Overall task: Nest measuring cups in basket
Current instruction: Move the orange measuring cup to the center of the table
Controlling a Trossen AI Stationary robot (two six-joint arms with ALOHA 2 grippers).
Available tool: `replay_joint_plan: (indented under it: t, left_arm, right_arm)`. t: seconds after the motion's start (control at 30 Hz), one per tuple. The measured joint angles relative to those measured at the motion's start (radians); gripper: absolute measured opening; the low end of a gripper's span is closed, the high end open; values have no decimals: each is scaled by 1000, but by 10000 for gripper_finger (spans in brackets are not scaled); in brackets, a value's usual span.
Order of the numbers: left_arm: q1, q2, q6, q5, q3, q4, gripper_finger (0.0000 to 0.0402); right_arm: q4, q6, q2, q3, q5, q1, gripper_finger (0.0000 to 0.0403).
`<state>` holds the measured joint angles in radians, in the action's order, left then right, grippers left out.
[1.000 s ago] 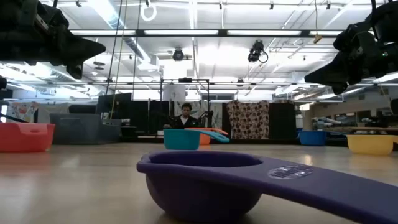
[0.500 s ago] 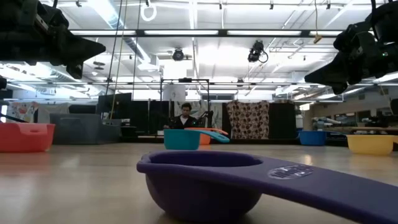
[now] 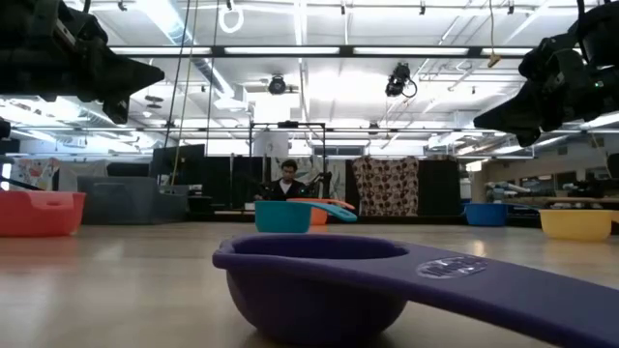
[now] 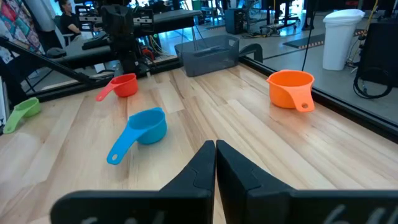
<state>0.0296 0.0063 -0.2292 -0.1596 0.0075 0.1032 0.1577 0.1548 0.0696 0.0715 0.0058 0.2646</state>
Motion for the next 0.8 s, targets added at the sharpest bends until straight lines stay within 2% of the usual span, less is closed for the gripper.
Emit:
replay_joint_plan:
  t: [0.27,0.5,0.67,0.8]
  left_arm:
    - [0,0,-50,3,0,1,9]
    - [0,0,-29,-26,6,-5,9]
    - [0,19,109,-131,135,-109,9]
    - [0,113,78,-220,296,-280,9]
  right_arm:
    - [0,0,0,0,0,0,18]
    - [0,0,0,0,0,0,18]
    - [0,0,0,0,0,0,18]
    - [0,0,0,0,0,0,18]
